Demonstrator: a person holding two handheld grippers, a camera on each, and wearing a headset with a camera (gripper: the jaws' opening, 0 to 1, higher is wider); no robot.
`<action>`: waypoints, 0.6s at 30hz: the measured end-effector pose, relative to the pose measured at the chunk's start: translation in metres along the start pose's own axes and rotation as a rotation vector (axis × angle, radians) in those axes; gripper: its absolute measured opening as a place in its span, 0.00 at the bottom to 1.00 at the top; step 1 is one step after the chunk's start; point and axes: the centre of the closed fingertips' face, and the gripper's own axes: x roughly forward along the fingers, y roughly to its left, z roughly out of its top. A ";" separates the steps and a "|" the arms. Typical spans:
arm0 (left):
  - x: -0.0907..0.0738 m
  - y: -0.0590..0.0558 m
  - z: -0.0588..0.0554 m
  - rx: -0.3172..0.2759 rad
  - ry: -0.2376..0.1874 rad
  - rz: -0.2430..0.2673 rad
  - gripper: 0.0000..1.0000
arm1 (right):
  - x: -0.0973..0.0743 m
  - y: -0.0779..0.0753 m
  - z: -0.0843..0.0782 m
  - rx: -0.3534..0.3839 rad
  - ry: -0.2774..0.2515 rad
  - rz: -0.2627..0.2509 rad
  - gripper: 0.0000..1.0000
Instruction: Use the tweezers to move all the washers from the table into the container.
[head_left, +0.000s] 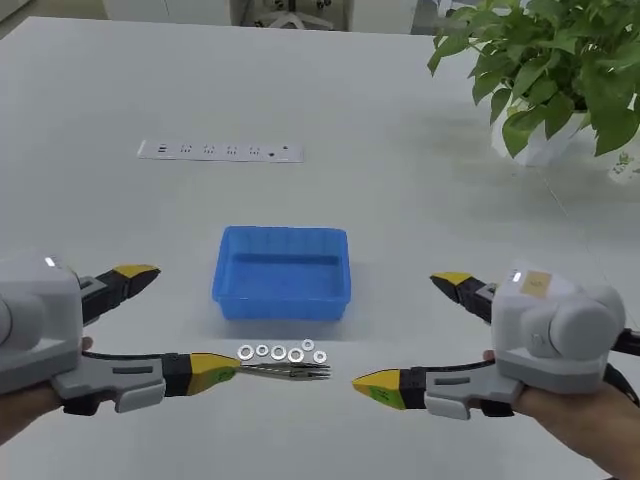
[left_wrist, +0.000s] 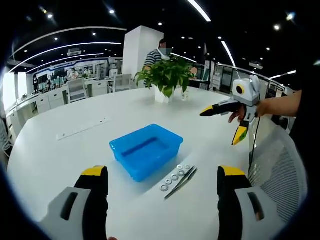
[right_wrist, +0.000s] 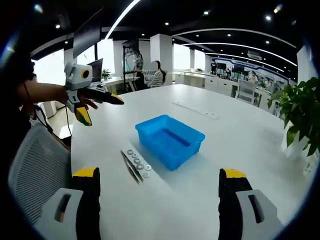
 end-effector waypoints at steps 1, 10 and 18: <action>0.000 0.000 0.000 0.001 0.001 -0.001 0.96 | 0.000 0.000 0.001 -0.007 -0.005 0.002 0.99; 0.000 0.001 0.002 0.008 -0.004 -0.005 0.95 | 0.000 -0.002 0.002 -0.014 -0.008 -0.002 0.99; 0.000 0.001 0.002 0.012 -0.004 -0.008 0.94 | -0.001 -0.001 0.001 -0.022 -0.005 0.004 0.99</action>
